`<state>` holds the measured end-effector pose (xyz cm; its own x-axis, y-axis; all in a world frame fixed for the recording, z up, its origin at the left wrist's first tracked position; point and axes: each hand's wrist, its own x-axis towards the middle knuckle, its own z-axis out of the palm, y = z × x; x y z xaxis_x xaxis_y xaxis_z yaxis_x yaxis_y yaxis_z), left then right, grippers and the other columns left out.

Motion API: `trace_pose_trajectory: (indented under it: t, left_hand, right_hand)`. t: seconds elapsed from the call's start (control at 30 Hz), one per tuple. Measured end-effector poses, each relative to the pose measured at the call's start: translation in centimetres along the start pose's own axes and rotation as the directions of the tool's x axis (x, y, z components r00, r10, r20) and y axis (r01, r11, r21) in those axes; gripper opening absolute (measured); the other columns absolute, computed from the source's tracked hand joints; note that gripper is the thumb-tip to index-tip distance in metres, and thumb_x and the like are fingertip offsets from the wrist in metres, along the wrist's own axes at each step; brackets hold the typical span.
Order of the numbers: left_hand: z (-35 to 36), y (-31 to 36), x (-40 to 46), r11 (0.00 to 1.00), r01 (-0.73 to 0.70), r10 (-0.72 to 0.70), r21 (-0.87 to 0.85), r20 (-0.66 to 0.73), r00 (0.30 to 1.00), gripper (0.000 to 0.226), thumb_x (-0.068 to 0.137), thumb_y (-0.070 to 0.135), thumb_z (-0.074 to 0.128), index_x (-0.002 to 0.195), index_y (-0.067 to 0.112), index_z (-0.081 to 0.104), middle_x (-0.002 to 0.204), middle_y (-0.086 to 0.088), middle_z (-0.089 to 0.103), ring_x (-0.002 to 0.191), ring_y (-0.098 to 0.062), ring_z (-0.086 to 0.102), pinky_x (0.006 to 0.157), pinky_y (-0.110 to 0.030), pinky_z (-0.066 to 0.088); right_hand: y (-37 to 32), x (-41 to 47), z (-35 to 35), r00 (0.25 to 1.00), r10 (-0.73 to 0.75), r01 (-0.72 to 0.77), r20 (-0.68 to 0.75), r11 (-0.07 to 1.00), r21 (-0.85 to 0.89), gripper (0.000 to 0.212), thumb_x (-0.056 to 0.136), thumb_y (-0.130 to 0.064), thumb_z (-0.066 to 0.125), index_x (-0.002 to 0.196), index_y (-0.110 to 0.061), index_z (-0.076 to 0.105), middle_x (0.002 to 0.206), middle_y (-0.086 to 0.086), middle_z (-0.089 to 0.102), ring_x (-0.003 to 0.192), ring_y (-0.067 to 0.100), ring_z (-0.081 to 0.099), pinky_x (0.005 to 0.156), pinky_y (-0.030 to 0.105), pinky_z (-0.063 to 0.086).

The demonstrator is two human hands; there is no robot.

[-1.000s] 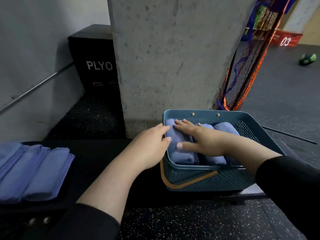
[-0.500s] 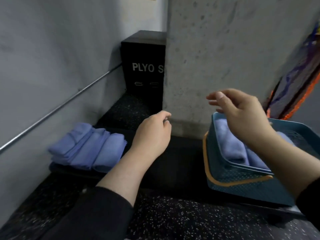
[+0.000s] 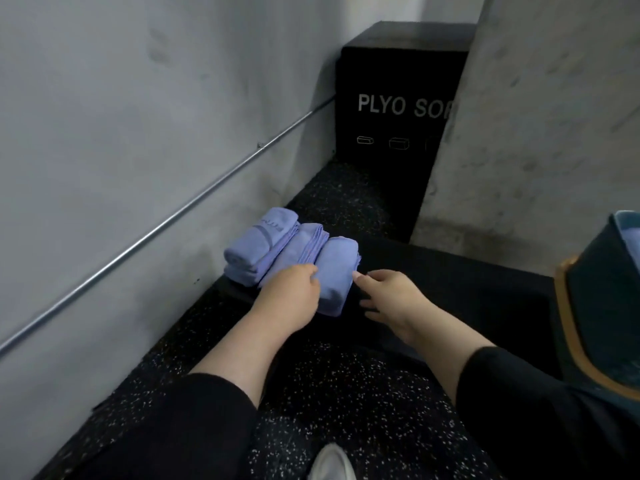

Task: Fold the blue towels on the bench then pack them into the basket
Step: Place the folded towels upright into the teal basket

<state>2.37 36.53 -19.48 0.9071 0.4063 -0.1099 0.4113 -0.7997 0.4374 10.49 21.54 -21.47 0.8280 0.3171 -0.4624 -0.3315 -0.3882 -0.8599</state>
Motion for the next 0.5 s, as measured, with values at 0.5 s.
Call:
trace_pose_trajectory:
  t: [0.5]
  left_hand:
    - [1.7, 1.5, 0.8, 0.481, 0.39, -0.271, -0.785, 0.29, 0.918, 0.011, 0.103, 0.018, 0.049, 0.11, 0.021, 0.058, 0.098, -0.005, 0.062, 0.083, -0.021, 0.061, 0.079, -0.036, 0.054]
  right_hand:
    - [0.8, 4.4, 2.3, 0.994, 0.068, -0.065, -0.089, 0.997, 0.046, 0.033, 0.088, -0.031, 0.073, 0.104, -0.002, 0.068, 0.101, 0.021, 0.071, 0.093, 0.037, 0.069, 0.083, 0.049, 0.058]
